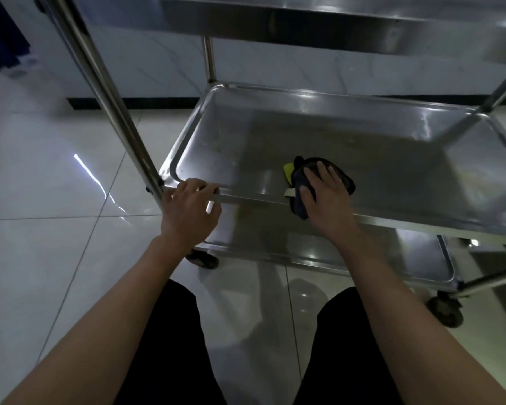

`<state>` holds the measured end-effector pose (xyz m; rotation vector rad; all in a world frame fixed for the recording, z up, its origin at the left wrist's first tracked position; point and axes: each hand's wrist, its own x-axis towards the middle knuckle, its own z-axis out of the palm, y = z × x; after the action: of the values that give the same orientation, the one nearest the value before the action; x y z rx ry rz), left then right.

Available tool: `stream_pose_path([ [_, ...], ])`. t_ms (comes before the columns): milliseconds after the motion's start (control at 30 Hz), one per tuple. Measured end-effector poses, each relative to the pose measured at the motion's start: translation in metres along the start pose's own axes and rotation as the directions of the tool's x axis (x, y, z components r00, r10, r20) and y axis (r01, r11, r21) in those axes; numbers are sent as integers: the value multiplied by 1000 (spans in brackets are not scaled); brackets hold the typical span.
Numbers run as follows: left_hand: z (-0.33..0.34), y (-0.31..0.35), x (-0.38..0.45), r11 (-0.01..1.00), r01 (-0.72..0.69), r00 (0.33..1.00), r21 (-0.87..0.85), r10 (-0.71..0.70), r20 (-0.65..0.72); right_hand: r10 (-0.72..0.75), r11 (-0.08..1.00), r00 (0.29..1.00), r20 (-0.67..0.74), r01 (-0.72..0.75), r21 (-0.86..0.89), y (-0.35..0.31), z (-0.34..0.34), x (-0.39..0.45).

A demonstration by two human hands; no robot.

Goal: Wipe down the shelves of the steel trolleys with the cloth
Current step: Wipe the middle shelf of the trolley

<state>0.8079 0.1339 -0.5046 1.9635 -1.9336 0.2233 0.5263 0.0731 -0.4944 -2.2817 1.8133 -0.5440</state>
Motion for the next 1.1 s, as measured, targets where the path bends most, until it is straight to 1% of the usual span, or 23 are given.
stream_pose_path([
  [100, 0, 0, -6, 1000, 9, 1000, -1, -9, 13, 15, 999, 1000, 8, -14, -49, -4, 4, 0],
  [267, -2, 6, -14, 1000, 22, 998, -14, -21, 53, 110, 992, 993, 52, -106, -70, -19, 7, 1],
  [300, -3, 7, -16, 1000, 21, 997, -11, -20, 70, 135, 990, 988, 76, -131, -55, -23, 6, 1],
  [367, -4, 9, -22, 1000, 14, 995, 1, -14, 95, 167, 984, 969, 181, -174, 21, -30, 2, 3],
  [433, -7, 12, -29, 1000, -1, 994, 15, -1, 113, 161, 973, 949, 272, -198, 115, -30, -5, 5],
  [500, -9, 13, -33, 999, -27, 994, 31, 24, 108, 124, 977, 953, 277, -166, 135, -23, -13, 4],
  [600, -12, 11, -39, 996, -89, 991, 31, 85, 101, 27, 997, 971, 237, -42, 58, -8, -21, 0],
  [667, -14, 6, -41, 995, -97, 991, 1, 97, 90, 0, 1000, 968, 251, -4, 13, -2, -20, -2],
  [700, -14, 3, -42, 997, -76, 994, -6, 76, 76, -15, 999, 968, 251, 6, 36, -2, -18, -2],
  [767, -15, -2, -46, 1000, -6, 998, -8, 6, 55, -39, 991, 974, 224, 8, 136, -2, -14, -3],
  [833, -16, -6, -48, 999, 41, 997, -10, -40, 61, -18, 979, 982, 186, -20, 202, -3, -13, -3],
  [933, -17, -9, -45, 998, 58, 995, 2, -58, 82, 12, 988, 986, 168, -38, 151, -4, -9, -4],
  [1100, -18, -11, -39, 997, 74, 996, 6, -74, 57, -43, 995, 973, 226, 22, 96, -25, 7, 4],
])
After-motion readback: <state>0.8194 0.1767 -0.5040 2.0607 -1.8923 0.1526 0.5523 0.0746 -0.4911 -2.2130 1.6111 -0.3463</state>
